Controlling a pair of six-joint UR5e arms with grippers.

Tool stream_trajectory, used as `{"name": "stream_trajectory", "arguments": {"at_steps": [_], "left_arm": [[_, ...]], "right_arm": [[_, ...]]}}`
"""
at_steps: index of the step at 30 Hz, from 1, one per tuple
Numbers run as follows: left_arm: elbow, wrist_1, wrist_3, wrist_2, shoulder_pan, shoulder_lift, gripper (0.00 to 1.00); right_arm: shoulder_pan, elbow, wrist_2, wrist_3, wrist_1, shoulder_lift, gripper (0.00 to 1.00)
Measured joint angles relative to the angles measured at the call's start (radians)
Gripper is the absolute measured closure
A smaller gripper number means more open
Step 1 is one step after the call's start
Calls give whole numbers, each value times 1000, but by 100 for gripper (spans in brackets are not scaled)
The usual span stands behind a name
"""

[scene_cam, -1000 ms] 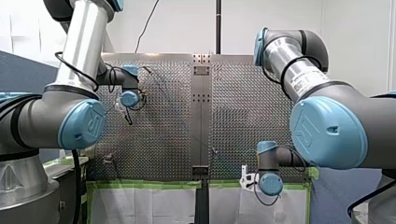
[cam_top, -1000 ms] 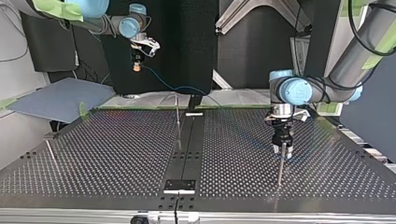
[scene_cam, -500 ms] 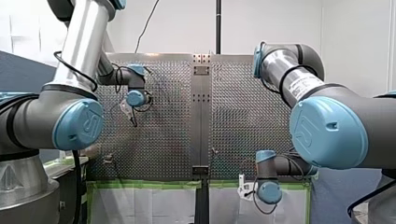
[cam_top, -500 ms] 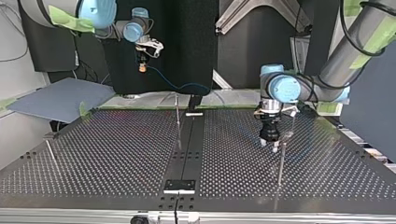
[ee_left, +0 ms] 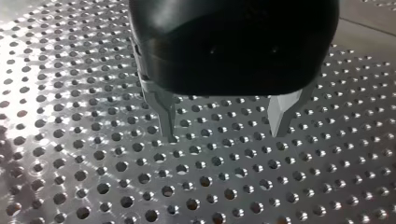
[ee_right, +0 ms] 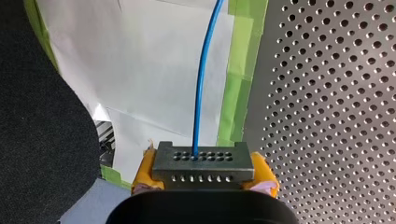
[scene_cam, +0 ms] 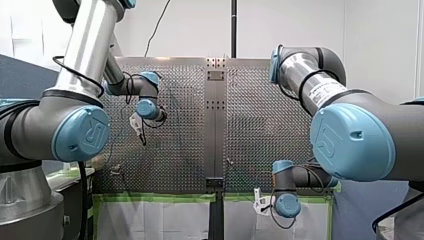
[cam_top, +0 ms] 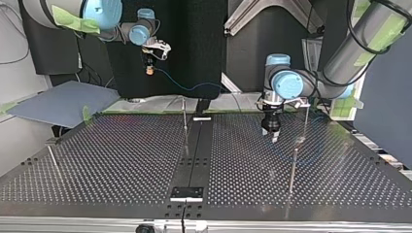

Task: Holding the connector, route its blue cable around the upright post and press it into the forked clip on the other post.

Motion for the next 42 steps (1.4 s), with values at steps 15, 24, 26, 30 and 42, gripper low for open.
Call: {"name": "stream_trajectory", "arguments": {"at_steps": [15,24,26,30,42], "left_arm": [[-2,-41,8,8,-8,3,0],[-2,-123,82,-63,-17,5,0],[-2,-143,103,-81,-22,6,0],[-2,-179,136,-94,-35,12,0],[-55,-249,146,-137,-57,100,0]], "right_arm": [[1,0,-2,-3,8,-13,100],[2,0,-1,-4,14,-17,100],[2,0,-1,-3,14,-18,100],[2,0,-1,-3,16,-18,100],[6,0,0,-2,24,-18,100]]}}
